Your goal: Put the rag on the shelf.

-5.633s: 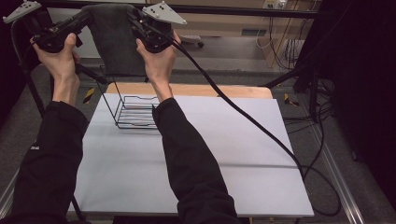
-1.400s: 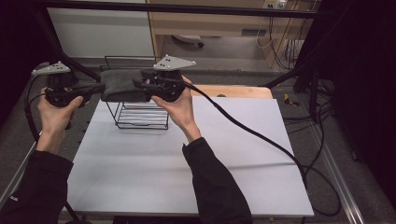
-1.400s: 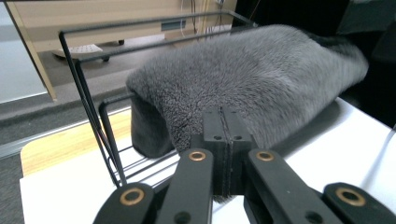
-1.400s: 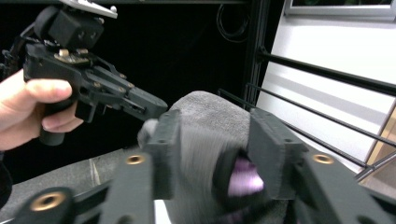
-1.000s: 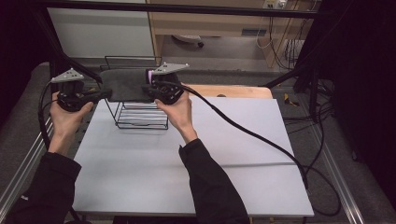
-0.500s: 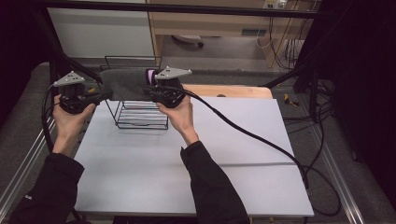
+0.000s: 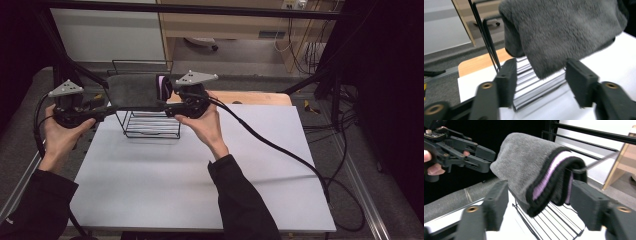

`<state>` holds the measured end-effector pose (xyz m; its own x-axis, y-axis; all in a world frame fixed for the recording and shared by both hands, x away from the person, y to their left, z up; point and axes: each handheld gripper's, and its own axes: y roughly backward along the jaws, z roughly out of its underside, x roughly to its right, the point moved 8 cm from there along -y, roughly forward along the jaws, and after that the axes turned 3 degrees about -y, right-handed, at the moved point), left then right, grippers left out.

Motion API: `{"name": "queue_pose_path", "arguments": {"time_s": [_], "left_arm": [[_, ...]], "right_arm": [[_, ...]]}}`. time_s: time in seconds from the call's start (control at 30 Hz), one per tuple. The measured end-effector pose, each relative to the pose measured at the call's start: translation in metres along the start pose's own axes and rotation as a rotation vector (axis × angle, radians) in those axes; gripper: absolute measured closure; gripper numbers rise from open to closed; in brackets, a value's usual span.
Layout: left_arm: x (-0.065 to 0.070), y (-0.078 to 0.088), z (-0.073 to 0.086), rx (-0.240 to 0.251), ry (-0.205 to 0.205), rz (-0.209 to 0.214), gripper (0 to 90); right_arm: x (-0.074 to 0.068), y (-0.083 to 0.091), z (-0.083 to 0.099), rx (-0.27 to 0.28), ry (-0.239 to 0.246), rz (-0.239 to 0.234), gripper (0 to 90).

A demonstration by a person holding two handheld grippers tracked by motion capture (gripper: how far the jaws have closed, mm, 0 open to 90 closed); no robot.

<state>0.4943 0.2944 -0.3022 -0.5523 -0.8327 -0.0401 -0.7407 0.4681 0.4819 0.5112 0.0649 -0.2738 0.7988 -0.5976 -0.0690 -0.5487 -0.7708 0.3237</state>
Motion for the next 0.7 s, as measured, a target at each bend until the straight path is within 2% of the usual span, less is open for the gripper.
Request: {"name": "queue_pose_path", "arguments": {"time_s": [0.13, 0.27, 0.37, 0.53, 0.7], "left_arm": [[0.006, 0.001, 0.009, -0.017, -0.019, 0.004, 32.5], [0.012, -0.001, 0.017, -0.020, -0.012, 0.023, 27.7], [0.016, -0.003, 0.021, -0.019, -0.009, 0.032, 22.8], [0.027, -0.011, 0.033, -0.037, -0.034, 0.041, 13.2], [0.040, -0.021, 0.046, -0.049, -0.047, 0.062, 8.9]], "right_arm": [[0.005, 0.014, 0.008, -0.024, 0.003, 0.013, 18.6], [0.013, 0.030, 0.018, -0.035, -0.016, 0.012, 12.6], [0.022, 0.043, 0.026, -0.040, -0.012, 0.040, 10.7], [0.036, 0.063, 0.047, -0.062, -0.035, 0.057, 7.3], [0.050, 0.082, 0.068, -0.075, -0.059, 0.071, 5.0]]}}
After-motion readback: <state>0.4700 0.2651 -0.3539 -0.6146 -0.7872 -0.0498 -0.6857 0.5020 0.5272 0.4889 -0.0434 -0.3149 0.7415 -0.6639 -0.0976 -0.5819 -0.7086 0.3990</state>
